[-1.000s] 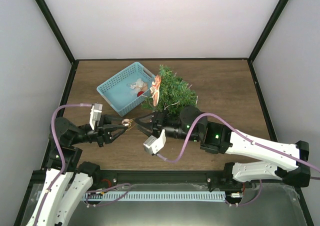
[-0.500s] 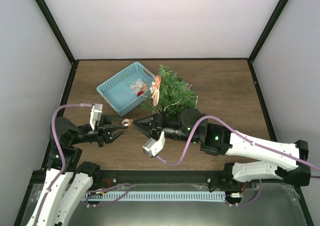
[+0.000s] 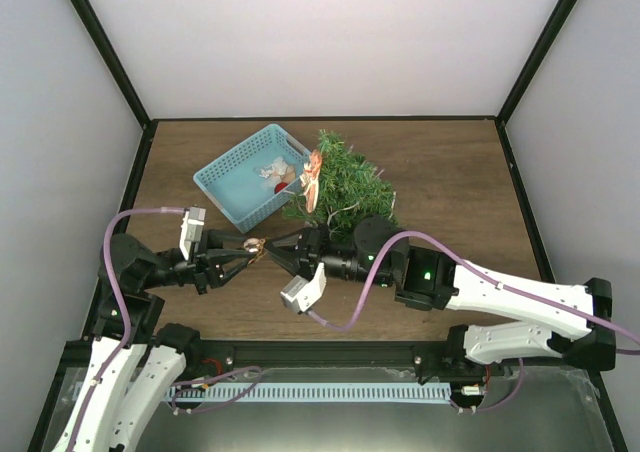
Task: Decorate the small christmas tree
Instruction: Hang the decoration item on the Christmas tree.
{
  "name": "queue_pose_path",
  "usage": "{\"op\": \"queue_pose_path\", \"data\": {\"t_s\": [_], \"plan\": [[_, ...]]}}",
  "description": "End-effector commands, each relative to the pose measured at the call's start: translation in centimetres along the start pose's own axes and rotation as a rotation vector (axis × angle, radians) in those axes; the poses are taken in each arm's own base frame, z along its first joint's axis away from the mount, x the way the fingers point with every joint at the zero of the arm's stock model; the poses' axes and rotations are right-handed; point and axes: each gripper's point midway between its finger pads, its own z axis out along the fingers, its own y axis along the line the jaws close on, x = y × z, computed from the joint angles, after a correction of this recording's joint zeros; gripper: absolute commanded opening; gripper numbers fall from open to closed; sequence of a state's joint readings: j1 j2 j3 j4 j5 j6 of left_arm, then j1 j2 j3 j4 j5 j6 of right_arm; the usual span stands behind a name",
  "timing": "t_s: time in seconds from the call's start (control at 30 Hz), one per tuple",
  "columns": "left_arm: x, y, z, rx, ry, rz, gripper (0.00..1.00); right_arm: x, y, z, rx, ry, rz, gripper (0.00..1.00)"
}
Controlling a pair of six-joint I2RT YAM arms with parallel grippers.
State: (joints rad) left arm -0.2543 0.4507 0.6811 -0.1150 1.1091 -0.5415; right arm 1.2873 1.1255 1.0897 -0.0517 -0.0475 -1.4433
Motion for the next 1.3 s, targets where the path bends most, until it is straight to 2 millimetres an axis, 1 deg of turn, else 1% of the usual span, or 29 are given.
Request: {"op": "queue_pose_path", "data": {"t_s": [0.0,0.13,0.17,0.3,0.47,0.57,0.67,0.73,0.87,0.97,1.07,1.17,1.27], "plan": [[-0.5,-1.1,-0.1,0.024,0.003,0.031,0.28,-0.4,-0.9,0.1,0.028,-0.008,0.004,0.19],[-0.3,-0.9,-0.1,0.021,0.007,0.029,0.28,-0.7,-1.1,-0.1,0.035,-0.021,0.025,0.03],[-0.3,-0.8,-0.1,0.019,0.006,0.030,0.28,-0.8,-1.2,-0.2,0.038,-0.026,0.036,0.01],[-0.4,-0.7,0.0,0.014,0.004,0.033,0.28,-1.2,-1.4,-0.5,0.038,-0.052,0.130,0.01],[0.0,0.1,0.1,-0.006,0.011,0.026,0.34,-1.9,-2.6,-1.5,0.091,-0.109,0.376,0.01],[0.2,0.3,0.1,-0.002,0.008,0.023,0.34,-2.0,-2.5,-2.2,0.118,-0.136,0.520,0.01],[0.3,0.3,0.1,0.015,-0.005,0.015,0.34,-1.5,-2.4,-2.6,0.150,-0.127,0.640,0.01],[0.3,0.0,0.2,0.046,-0.017,0.015,0.34,-1.0,-2.0,-2.4,0.155,-0.104,0.703,0.01],[0.9,0.5,0.2,0.060,-0.034,-0.010,0.34,-0.2,-1.9,-2.4,0.172,-0.074,0.813,0.01],[1.3,0.8,0.3,0.057,-0.036,-0.019,0.34,0.5,-2.7,-3.1,0.230,-0.066,0.893,0.01],[1.3,0.9,0.4,0.063,-0.045,-0.038,0.34,0.6,-2.8,-3.5,0.232,-0.065,0.979,0.01],[1.0,0.8,0.6,0.063,-0.068,-0.044,0.33,0.9,-2.4,-4.3,0.226,-0.048,1.077,0.01],[0.7,1.1,0.9,0.047,-0.096,-0.055,0.33,1.2,-1.7,-5.1,0.222,-0.038,1.129,0.01]]}}
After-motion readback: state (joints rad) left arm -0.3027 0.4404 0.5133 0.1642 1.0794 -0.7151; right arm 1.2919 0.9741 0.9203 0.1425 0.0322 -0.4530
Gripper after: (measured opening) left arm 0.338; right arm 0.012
